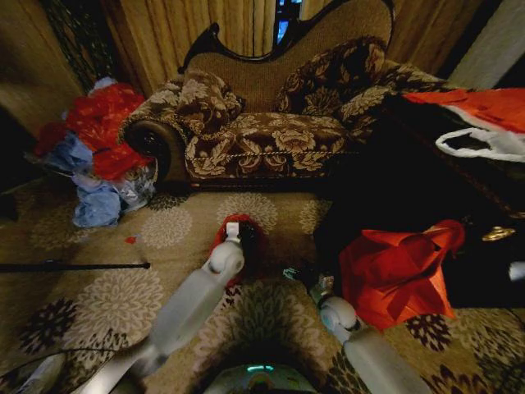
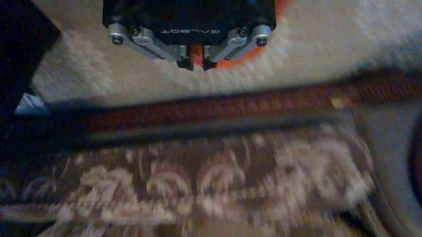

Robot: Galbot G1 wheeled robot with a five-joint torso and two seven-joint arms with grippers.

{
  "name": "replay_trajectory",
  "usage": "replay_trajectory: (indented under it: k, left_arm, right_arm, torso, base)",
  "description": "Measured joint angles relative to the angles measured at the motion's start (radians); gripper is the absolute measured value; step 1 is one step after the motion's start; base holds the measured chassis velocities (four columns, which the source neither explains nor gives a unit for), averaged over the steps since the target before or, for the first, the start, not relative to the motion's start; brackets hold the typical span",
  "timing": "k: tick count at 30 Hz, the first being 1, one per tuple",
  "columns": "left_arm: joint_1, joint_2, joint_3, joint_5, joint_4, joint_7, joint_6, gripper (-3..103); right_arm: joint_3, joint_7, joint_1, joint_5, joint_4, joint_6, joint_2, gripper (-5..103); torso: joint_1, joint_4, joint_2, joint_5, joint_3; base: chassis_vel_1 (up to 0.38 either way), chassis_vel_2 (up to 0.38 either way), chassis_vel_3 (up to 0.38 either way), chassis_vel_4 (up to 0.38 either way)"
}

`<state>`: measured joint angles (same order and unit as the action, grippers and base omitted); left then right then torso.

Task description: Place a garbage bag over the trash bin.

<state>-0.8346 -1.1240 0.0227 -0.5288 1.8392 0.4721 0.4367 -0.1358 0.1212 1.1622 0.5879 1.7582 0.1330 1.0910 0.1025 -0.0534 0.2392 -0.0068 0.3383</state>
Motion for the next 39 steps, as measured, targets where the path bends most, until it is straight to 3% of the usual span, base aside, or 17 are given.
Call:
replay_trajectory:
  k: [1,2,4,6,8,10,11,12,15,16,19,21,22,24,27,31,39]
  left_arm:
    - [0.0,0.0,0.0,0.0,0.0,0.0,0.0,10]
    - [-0.027,0.021,-0.006,0.064,0.015,-0.027,-0.038,15]
    - [-0.096,0.052,-0.033,0.162,0.045,-0.069,-0.104,26]
    - [-0.141,0.065,-0.058,0.187,0.071,-0.075,-0.12,26]
    - [-0.26,0.089,-0.12,0.218,0.131,-0.073,-0.136,36]
    - [-0.424,0.088,-0.215,0.275,0.192,-0.063,-0.162,47]
    - [-0.424,0.088,-0.215,0.275,0.192,-0.063,-0.162,47]
    - [-0.497,0.077,-0.276,0.307,0.221,-0.065,-0.176,47]
    - [-0.718,0.02,-0.433,0.359,0.322,-0.107,-0.216,64]
    - [-0.718,0.02,-0.433,0.359,0.322,-0.107,-0.216,64]
    - [-0.906,-0.049,-0.566,0.39,0.453,-0.161,-0.27,80]
    - [-0.937,-0.069,-0.591,0.406,0.49,-0.173,-0.286,85]
    - [-0.966,-0.091,-0.612,0.427,0.519,-0.189,-0.308,85]
    - [-1.014,-0.125,-0.639,0.476,0.54,-0.205,-0.372,96]
    - [-1.075,-0.149,-0.659,0.494,0.571,-0.219,-0.416,100]
    - [-1.129,-0.146,-0.668,0.467,0.624,-0.211,-0.381,100]
    - [-1.171,-0.144,-0.673,0.394,0.663,-0.198,-0.329,100]
  right_arm:
    - [0.0,0.0,0.0,0.0,0.0,0.0,0.0,100]
    - [-0.029,0.013,0.042,-0.023,0.041,-0.009,0.002,100]
    - [-0.069,0.063,0.119,-0.077,0.111,-0.039,0.011,100]
    - [-0.08,0.091,0.137,-0.095,0.141,-0.05,0.017,100]
    - [-0.097,0.155,0.163,-0.127,0.195,-0.054,0.033,100]
    - [-0.124,0.193,0.193,-0.166,0.248,-0.053,0.047,100]
    - [-0.124,0.193,0.193,-0.166,0.248,-0.053,0.047,100]
    - [-0.142,0.198,0.221,-0.187,0.275,-0.052,0.055,100]
    - [-0.218,0.175,0.315,-0.246,0.346,-0.074,0.085,100]
    - [-0.218,0.175,0.315,-0.246,0.346,-0.074,0.085,100]
    - [-0.321,0.062,0.477,-0.306,0.43,-0.162,0.144,100]
    - [-0.335,0.044,0.519,-0.311,0.458,-0.181,0.161,100]
    - [-0.341,0.034,0.558,-0.312,0.491,-0.194,0.176,100]
    - [-0.343,0.023,0.603,-0.314,0.542,-0.202,0.201,100]
    - [-0.343,0.012,0.629,-0.328,0.585,-0.198,0.234,100]
    - [-0.355,-0.034,0.642,-0.332,0.624,-0.163,0.272,100]
    - [-0.349,-0.058,0.657,-0.315,0.65,-0.132,0.259,100]
  torso:
    - [0.0,0.0,0.0,0.0,0.0]
    - [0.0,-0.0001,0.0,-0.0007,0.0]
    - [0.0,-0.0027,0.0,-0.0009,0.0]
    - [0.0,-0.002,0.0,-0.0006,0.0]
    - [0.0,-0.0014,0.0,0.0002,0.0]
    - [0.0,-0.0003,0.0,-0.0017,0.0]
    - [0.0,-0.0003,0.0,-0.0017,0.0]
    - [0.0,-0.0002,0.0,-0.0006,0.0]
    - [0.0,-0.0011,0.0,-0.0008,0.0]
    - [0.0,-0.0011,0.0,-0.0008,0.0]
    - [0.0,-0.0011,0.0,-0.0004,0.0]
    - [0.0,-0.0014,0.0,-0.0001,0.0]
    - [0.0,-0.0016,0.0,0.0,0.0]
    - [0.0,-0.0015,0.0,-0.0006,0.0]
    - [0.0,-0.0012,0.0,-0.0005,0.0]
    - [0.0,-0.0013,0.0,-0.0003,0.0]
    - [0.0,-0.001,0.0,-0.0004,0.0]
  base:
    - [0.0,0.0,0.0,0.0]
    - [0.0,0.0,0.0,0.0]
    - [0.0,0.0,0.0,0.0]
    - [0.0,0.0,0.0,0.0]
    - [0.0,0.0,0.0,0.0]
    - [0.0,0.0,0.0,0.0]
    - [0.0,0.0,0.0,0.0]
    - [0.0,0.0,0.0,0.0]
    - [0.0,0.0,0.0,0.0]
    - [0.0,0.0,0.0,0.0]
    - [0.0,0.0,0.0,0.0]
    - [0.0,0.0,0.0,0.0]
    - [0.0,0.0,0.0,0.0]
    - [0.0,0.0,0.0,0.0]
    - [0.0,0.0,0.0,0.0]
    - [0.0,0.0,0.0,0.0]
    - [0.0,0.0,0.0,0.0]
